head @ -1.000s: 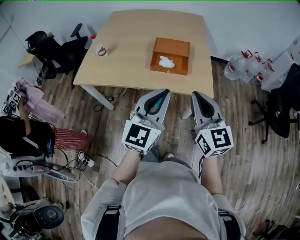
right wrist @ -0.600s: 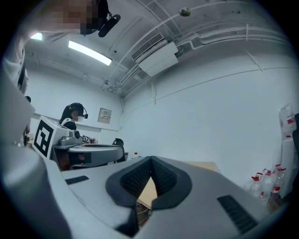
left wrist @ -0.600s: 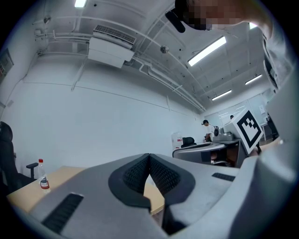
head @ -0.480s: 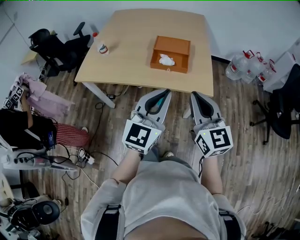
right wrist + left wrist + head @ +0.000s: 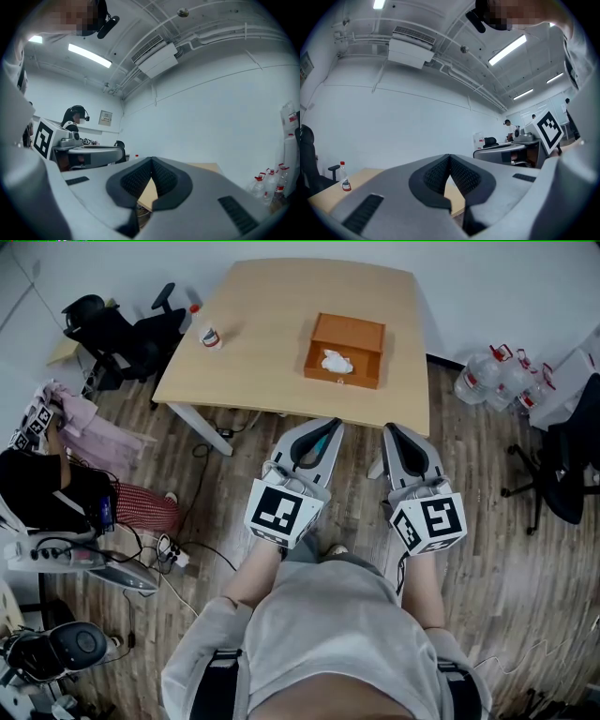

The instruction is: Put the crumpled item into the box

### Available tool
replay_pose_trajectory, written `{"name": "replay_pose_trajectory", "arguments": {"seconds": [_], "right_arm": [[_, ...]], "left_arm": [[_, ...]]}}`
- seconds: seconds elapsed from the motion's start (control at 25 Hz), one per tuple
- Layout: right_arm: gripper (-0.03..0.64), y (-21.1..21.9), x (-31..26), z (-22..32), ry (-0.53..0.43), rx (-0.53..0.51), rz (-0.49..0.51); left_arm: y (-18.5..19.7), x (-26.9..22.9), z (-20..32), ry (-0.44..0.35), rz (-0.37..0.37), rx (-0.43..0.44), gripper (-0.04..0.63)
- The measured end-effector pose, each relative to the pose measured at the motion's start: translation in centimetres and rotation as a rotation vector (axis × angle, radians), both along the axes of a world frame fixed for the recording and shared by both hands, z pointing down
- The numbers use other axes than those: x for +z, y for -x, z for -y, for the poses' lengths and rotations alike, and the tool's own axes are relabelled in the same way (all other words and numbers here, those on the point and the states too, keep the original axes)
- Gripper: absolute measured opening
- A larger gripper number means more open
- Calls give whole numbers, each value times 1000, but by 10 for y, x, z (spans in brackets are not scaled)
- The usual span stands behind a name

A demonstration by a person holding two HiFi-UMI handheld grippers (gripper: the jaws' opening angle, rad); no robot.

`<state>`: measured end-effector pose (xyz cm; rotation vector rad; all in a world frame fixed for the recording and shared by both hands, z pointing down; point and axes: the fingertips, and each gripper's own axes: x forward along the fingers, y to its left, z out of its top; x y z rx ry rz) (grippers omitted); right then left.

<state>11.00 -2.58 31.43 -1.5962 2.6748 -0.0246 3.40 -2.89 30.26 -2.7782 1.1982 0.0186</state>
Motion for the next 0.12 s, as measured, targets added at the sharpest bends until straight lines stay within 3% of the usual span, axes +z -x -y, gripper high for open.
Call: {"name": "replay_pose_trajectory", "arguments": {"seconds": [0.12], "right_arm": [[9, 1, -1, 2, 0, -1, 0]], "left_arm": [[1, -2, 1, -2, 1, 0, 14]]}}
